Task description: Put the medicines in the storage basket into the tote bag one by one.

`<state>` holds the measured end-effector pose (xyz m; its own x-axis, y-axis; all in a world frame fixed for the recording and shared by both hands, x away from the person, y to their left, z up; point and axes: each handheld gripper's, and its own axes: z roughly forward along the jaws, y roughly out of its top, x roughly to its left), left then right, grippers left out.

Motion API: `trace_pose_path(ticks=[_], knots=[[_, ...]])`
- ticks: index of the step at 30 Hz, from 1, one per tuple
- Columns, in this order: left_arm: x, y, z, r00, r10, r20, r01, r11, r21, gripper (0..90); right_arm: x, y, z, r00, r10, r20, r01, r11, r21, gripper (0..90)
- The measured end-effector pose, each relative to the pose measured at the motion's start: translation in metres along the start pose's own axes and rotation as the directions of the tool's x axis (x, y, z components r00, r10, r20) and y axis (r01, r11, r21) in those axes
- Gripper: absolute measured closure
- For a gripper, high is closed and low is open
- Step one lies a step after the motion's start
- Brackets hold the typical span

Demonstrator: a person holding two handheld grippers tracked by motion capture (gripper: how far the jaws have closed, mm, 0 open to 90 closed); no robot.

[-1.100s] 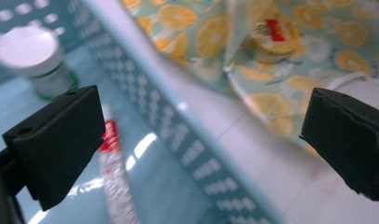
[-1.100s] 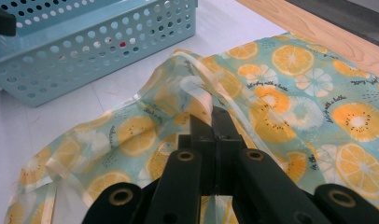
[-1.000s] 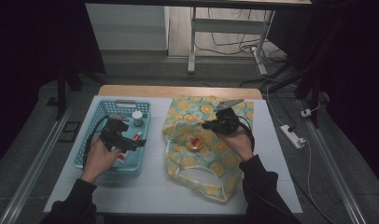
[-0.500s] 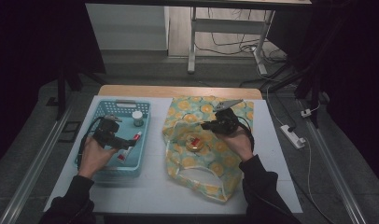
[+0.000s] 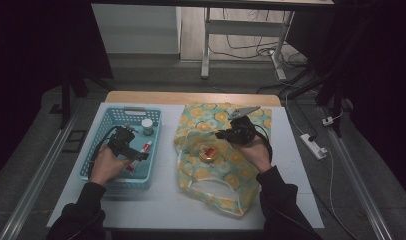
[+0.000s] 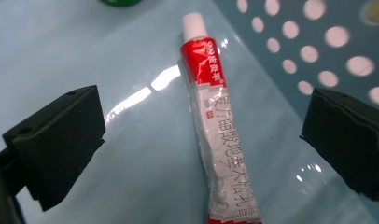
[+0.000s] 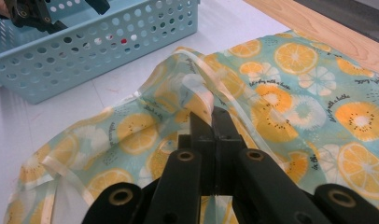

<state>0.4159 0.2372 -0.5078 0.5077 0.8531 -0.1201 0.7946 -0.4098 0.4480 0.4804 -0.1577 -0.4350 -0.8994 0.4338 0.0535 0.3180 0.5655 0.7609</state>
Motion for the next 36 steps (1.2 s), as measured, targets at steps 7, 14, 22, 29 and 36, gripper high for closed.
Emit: trace_pose_path(ticks=[7, 14, 22, 29, 36], knots=[[-0.0036, 0.0021, 0.0080, 0.9993, 0.016, -0.033, -0.014, 0.9976, 0.068, 4.8, 0.0004, 0.0000, 0.0006, 1.0000, -0.001, -0.001, 0.001, 1.000, 0.002, 90.0], [-0.0081, 0.0031, 0.0081, 0.9983, 0.039, -0.043, -0.035, 0.9959, 0.083, 28.4, 0.0004, -0.0001, 0.0007, 1.0000, -0.002, -0.001, 0.002, 1.000, 0.003, 90.0], [-0.0091, 0.0059, 0.0090, 0.9995, 0.023, -0.021, -0.020, 0.9928, 0.118, 50.7, -0.0001, -0.0004, 0.0009, 1.0000, -0.002, 0.000, 0.002, 1.000, 0.003, 90.0], [-0.0062, 0.0093, 0.0077, 0.9991, -0.040, 0.011, 0.038, 0.9914, 0.126, 60.9, -0.0004, -0.0006, 0.0011, 1.0000, -0.002, 0.000, 0.002, 1.000, 0.004, 90.0], [-0.0061, 0.0095, 0.0085, 0.9976, -0.069, 0.000, 0.068, 0.9872, 0.144, 67.6, -0.0002, -0.0005, 0.0010, 1.0000, -0.005, 0.005, 0.005, 1.000, 0.006, 90.0]])
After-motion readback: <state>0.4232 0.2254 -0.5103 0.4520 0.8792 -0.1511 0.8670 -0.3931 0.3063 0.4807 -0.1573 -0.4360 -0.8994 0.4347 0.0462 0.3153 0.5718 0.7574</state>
